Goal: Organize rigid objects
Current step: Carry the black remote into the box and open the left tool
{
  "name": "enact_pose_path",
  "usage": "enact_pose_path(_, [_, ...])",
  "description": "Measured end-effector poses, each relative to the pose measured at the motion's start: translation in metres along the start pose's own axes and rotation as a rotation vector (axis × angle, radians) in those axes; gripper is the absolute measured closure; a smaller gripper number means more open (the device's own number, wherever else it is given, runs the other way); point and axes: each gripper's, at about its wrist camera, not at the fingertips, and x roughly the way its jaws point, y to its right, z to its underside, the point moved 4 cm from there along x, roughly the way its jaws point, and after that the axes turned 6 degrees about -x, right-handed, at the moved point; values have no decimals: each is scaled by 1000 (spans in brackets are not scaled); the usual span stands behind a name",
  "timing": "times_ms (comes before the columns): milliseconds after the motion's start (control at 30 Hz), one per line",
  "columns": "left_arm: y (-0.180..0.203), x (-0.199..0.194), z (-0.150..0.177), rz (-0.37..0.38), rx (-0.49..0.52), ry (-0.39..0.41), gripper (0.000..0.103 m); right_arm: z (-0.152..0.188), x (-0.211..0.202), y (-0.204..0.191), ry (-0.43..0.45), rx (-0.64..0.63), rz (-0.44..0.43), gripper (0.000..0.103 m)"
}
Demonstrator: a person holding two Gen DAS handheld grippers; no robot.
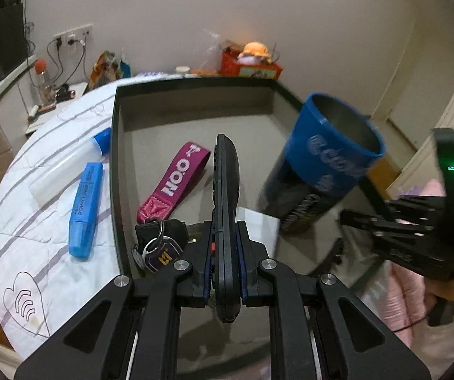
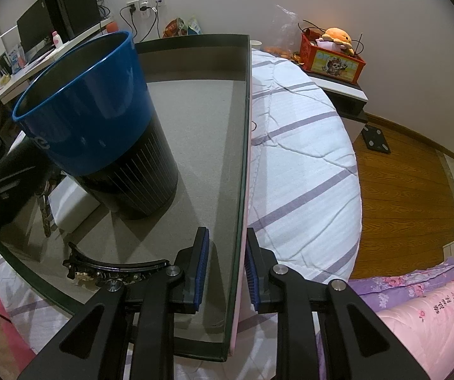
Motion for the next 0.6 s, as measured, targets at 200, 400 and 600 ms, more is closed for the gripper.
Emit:
enact_pose_path(200, [6, 8, -4, -25, 13, 6, 90, -1, 1, 0, 0, -1, -4, 79])
enact_pose_path(400, [7, 14, -3, -44, 32, 8, 90, 0, 1, 0, 0, 0, -5, 79])
enact_pose_path(600, [11, 15, -1, -25, 8, 10, 90, 0, 1, 0, 1, -1, -5, 79])
